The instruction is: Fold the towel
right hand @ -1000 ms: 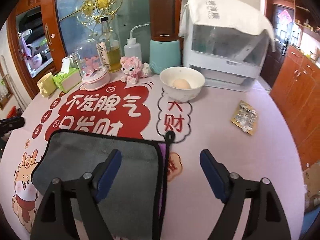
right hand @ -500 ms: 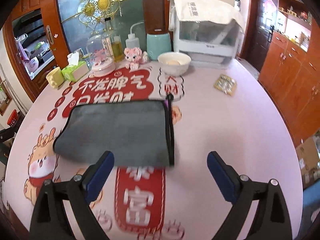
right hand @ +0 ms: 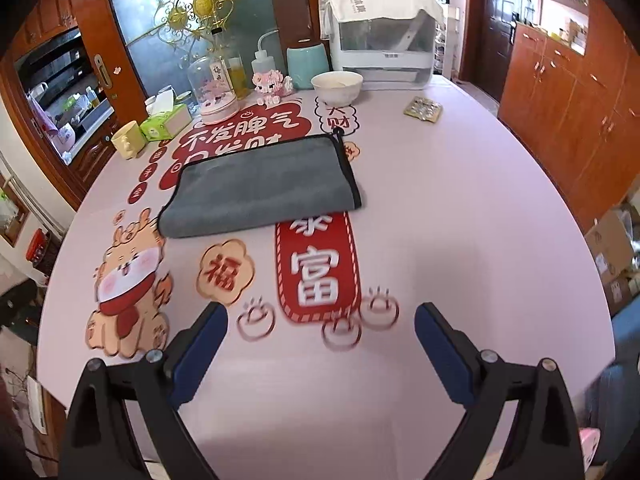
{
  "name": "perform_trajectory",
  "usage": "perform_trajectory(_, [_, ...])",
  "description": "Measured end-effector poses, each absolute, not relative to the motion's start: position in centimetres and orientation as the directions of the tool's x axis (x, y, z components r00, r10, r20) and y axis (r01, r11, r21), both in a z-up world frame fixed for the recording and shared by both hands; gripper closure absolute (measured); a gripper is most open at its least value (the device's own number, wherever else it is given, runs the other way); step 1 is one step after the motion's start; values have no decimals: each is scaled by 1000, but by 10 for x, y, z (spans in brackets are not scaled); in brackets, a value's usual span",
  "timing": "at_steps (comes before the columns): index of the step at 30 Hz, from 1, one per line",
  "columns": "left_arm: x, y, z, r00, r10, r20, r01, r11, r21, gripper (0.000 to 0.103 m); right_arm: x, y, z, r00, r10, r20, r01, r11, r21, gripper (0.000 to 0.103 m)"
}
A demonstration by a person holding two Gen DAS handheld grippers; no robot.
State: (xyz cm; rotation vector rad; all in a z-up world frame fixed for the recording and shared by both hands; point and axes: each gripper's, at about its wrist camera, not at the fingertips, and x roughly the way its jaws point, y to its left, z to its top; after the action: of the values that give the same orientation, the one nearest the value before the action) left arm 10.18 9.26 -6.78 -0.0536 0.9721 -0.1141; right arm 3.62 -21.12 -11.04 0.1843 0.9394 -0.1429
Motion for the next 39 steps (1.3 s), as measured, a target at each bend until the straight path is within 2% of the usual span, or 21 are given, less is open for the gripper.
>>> perform_trajectory(12, [54, 62, -42, 514, -130, -848, 96, 991, -94, 11, -33, -192, -54, 588, 20, -809, 192, 968, 164, 7])
perform_trajectory(16, [39, 44, -26, 544, -127, -830, 105, 991, -83, 11, -42, -187, -33, 595, 46, -802, 144, 976, 163, 7])
perform_trajectory(23, [14, 28, 2, 629, -42, -776, 23, 999, -36, 11, -65, -173, -9, 623, 66, -779, 60, 989, 132, 7])
perform_trajectory(26, [0, 28, 9, 671, -1, -742, -17, 1000, -17, 4, -76, -171, -7, 644, 64, -762, 42, 992, 119, 7])
perform_trajectory(27, [-3, 28, 9, 676, 6, -737, -24, 1000, -14, 0, -79, -172, -7, 650, 66, -757, 42, 992, 122, 6])
perform_trajectory(29, [-11, 27, 9, 684, 22, -729, -31, 1000, 1, 0, -86, -176, -8, 666, 67, -743, 57, 988, 140, 0])
perform_trajectory(39, [-32, 25, 17, 734, 63, -677, -53, 998, 36, 0, -97, -188, -9, 705, 35, -708, 114, 980, 162, 0])
